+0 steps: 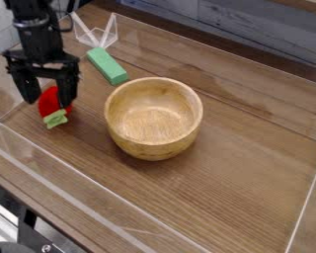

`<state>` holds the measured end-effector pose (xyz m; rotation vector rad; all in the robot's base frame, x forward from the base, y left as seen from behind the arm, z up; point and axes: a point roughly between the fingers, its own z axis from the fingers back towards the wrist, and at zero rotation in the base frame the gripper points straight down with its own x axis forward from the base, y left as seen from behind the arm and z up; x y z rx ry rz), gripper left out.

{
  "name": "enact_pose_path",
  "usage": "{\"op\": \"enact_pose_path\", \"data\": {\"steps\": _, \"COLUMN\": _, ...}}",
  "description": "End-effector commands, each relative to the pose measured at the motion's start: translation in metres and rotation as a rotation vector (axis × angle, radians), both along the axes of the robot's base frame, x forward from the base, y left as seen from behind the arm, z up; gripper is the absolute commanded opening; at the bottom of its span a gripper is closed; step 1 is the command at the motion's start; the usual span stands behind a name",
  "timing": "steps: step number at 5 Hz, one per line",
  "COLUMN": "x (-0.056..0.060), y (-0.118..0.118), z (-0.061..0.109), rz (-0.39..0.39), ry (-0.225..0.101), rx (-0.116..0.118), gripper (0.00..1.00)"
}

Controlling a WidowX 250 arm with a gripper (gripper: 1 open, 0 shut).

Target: Move the red object to the right side of the table

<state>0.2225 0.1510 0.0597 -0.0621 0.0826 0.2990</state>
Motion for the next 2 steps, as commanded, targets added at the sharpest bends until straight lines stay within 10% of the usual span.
{"op": "enact_pose_path", "data": {"steps": 1, "x": 0.010, "y": 0.011, "z": 0.007, "rz": -0.008, "ry": -0.034, "rx": 0.009, "gripper": 1.00}}
{"op": "enact_pose_path", "data": {"steps": 2, "x": 0.015, "y": 0.022, "z": 0.011, "rz": 0.003, "ry": -0.037, "rx": 0.003, "gripper": 1.00}}
